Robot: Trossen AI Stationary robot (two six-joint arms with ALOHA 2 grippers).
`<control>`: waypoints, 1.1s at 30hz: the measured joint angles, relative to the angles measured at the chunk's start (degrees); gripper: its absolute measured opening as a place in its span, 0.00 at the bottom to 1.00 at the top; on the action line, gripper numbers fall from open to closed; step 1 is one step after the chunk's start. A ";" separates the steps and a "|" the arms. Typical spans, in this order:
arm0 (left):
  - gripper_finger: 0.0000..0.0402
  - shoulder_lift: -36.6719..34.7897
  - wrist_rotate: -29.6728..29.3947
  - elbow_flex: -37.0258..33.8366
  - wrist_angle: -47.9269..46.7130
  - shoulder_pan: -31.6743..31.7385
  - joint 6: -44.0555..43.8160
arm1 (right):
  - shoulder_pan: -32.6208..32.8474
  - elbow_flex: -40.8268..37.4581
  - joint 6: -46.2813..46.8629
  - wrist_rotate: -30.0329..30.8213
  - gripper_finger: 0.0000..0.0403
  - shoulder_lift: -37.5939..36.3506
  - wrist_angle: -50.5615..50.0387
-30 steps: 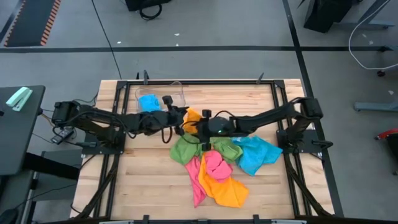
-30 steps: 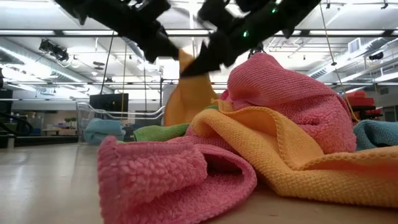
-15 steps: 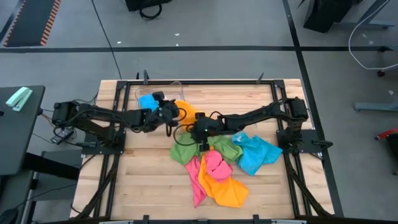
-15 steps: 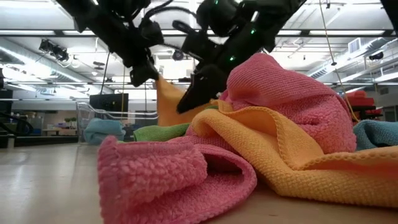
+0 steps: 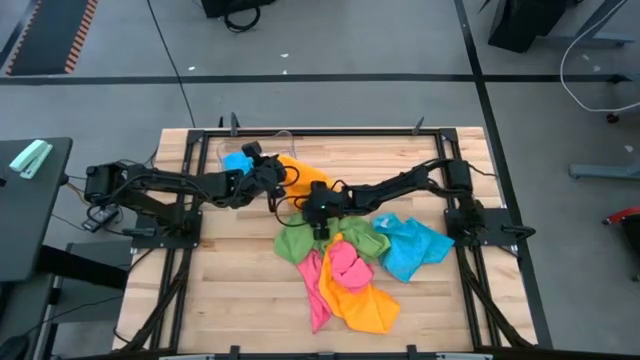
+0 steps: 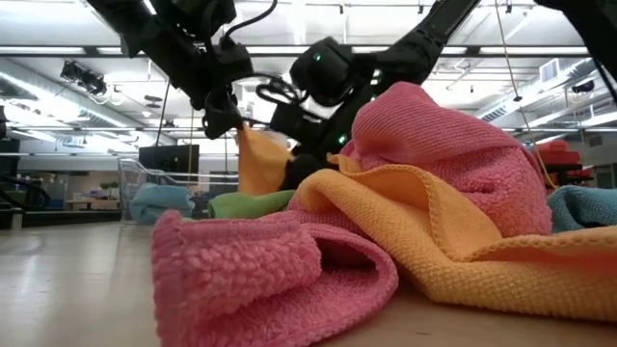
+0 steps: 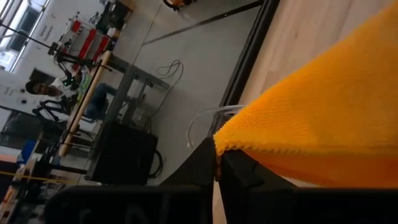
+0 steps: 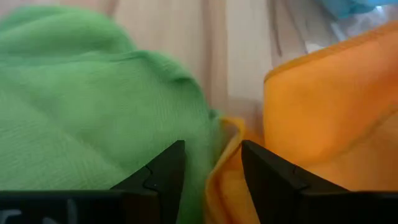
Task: Fold microfiber towels
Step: Fold the top orange microfiber towel
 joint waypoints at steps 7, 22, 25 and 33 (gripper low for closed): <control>0.06 0.00 -0.03 0.00 -0.45 0.02 -0.95 | -0.37 -0.04 0.47 4.00 0.37 1.61 0.75; 0.08 0.00 0.46 0.00 -1.00 0.02 -2.14 | -0.74 -0.04 2.52 1.56 0.11 1.37 3.01; 0.05 0.00 0.46 0.00 -1.39 0.02 -2.43 | -1.30 -0.04 3.63 1.50 0.10 1.35 2.97; 0.05 0.00 0.69 0.00 -2.53 0.02 -2.86 | -1.79 -0.13 4.17 1.52 0.10 -0.72 1.28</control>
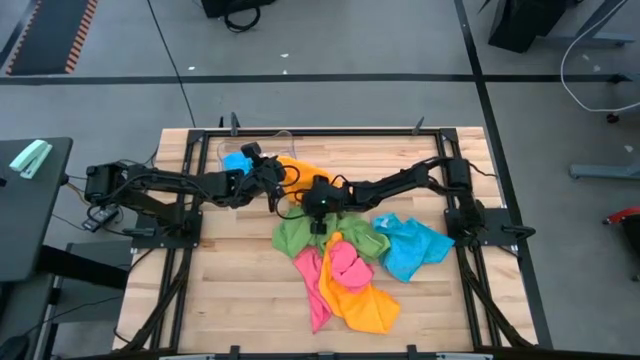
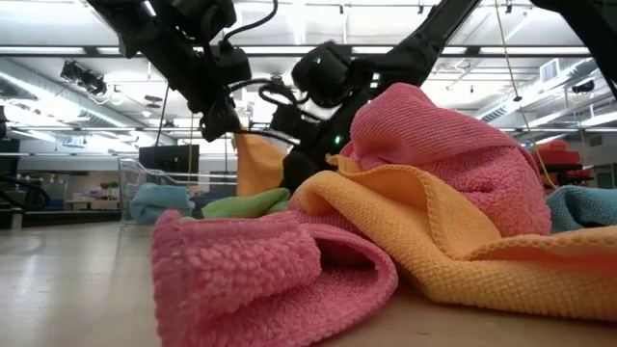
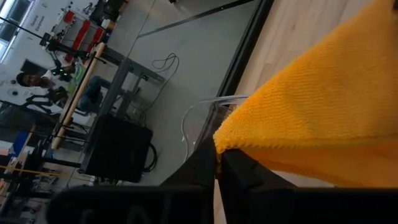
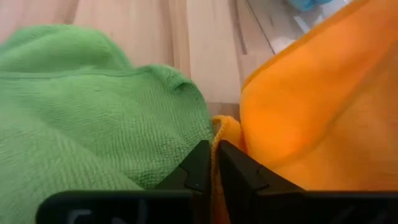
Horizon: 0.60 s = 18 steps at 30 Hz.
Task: Fold microfiber towels
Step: Fold the top orange microfiber towel
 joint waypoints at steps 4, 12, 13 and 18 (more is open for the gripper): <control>0.08 0.00 0.73 0.00 -0.05 0.00 -0.02 | 0.04 0.00 -0.02 0.00 0.10 -3.55 -2.72; 0.03 0.00 0.82 0.00 -0.18 0.00 -0.57 | 0.04 0.00 0.93 -4.56 0.10 -6.42 -6.35; 0.03 0.00 0.92 0.00 -0.18 -0.02 -0.69 | 0.04 0.00 1.02 -5.36 0.10 -6.42 -7.00; 0.05 0.00 2.04 0.00 -0.27 0.00 -1.07 | 0.04 0.00 -0.06 -6.38 0.10 -6.72 -13.37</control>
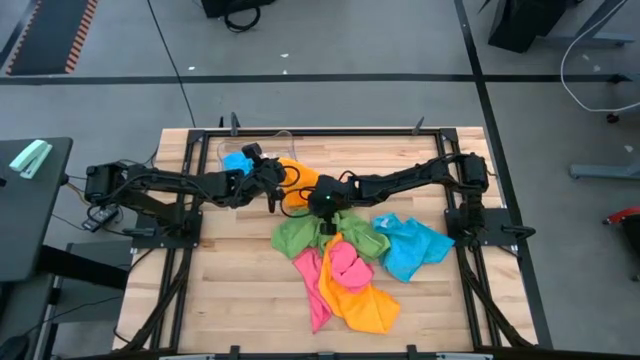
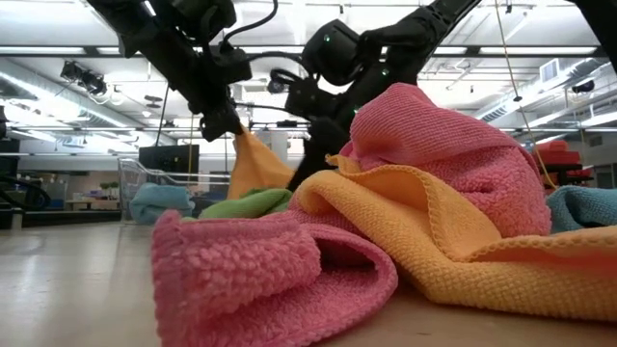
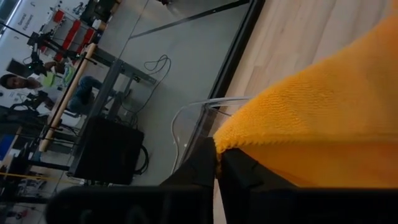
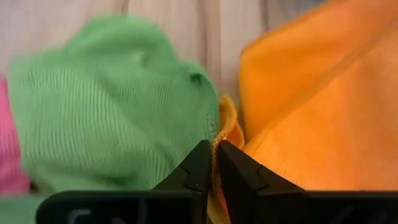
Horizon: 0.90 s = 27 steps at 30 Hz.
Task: Fold microfiber towels
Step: Fold the top orange microfiber towel
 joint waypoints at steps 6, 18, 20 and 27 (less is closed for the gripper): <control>0.08 0.00 0.16 0.00 -0.24 0.00 0.00 | 0.02 0.00 -1.25 0.00 0.10 -3.86 -4.76; 0.05 0.00 9.36 -0.02 -0.48 0.00 0.05 | 0.76 0.04 0.84 -3.00 0.10 -11.83 -16.58; 0.06 0.00 10.97 -0.02 -0.46 -0.02 0.07 | 1.02 0.04 1.22 -3.00 0.10 -12.34 -18.05; 0.07 0.00 11.20 -0.02 -0.26 -0.02 0.11 | 2.03 -0.17 -1.94 -3.02 0.10 -10.13 -8.89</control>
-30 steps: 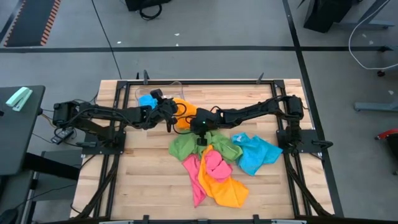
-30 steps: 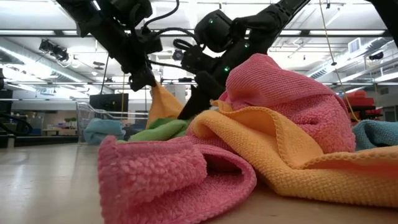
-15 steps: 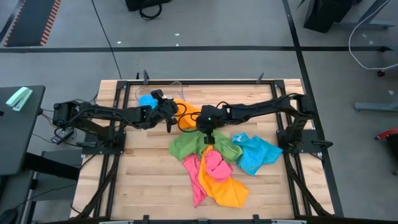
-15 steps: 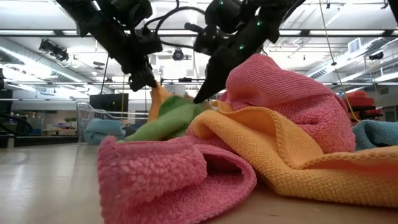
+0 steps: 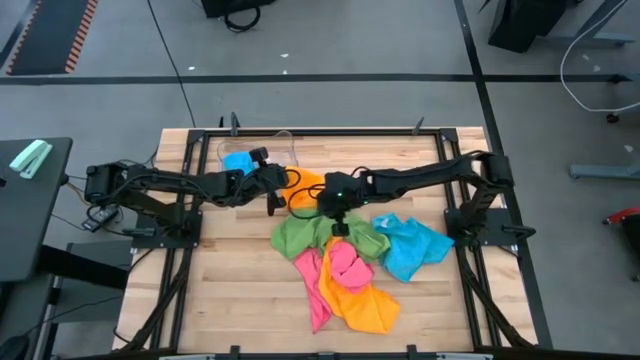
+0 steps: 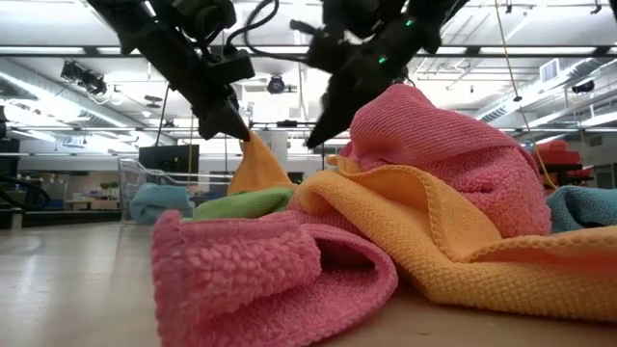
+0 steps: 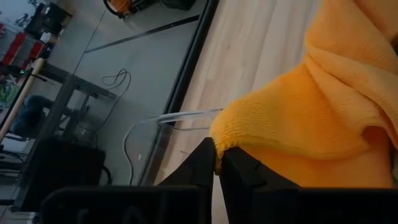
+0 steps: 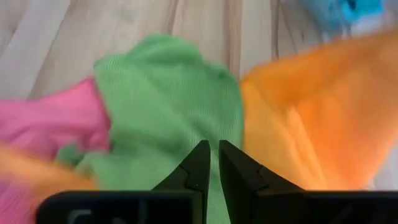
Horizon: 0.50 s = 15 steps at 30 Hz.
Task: Fold microfiber towels
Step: Fold the top orange microfiber towel
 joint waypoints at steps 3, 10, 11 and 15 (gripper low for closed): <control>0.05 -0.02 0.04 0.00 -0.04 0.00 0.00 | 0.22 -0.18 -1.63 0.69 0.13 2.09 5.14; 0.04 -0.02 0.04 0.00 -0.45 0.00 0.00 | -0.46 -0.18 -4.87 1.92 0.33 6.95 16.53; 0.05 -0.02 0.02 0.00 -0.46 0.02 -0.04 | -0.73 -0.07 -5.33 1.99 0.37 7.70 18.96; 0.08 -0.02 0.02 0.00 -0.65 0.02 -0.04 | -2.29 0.16 -6.49 1.62 0.47 9.56 21.44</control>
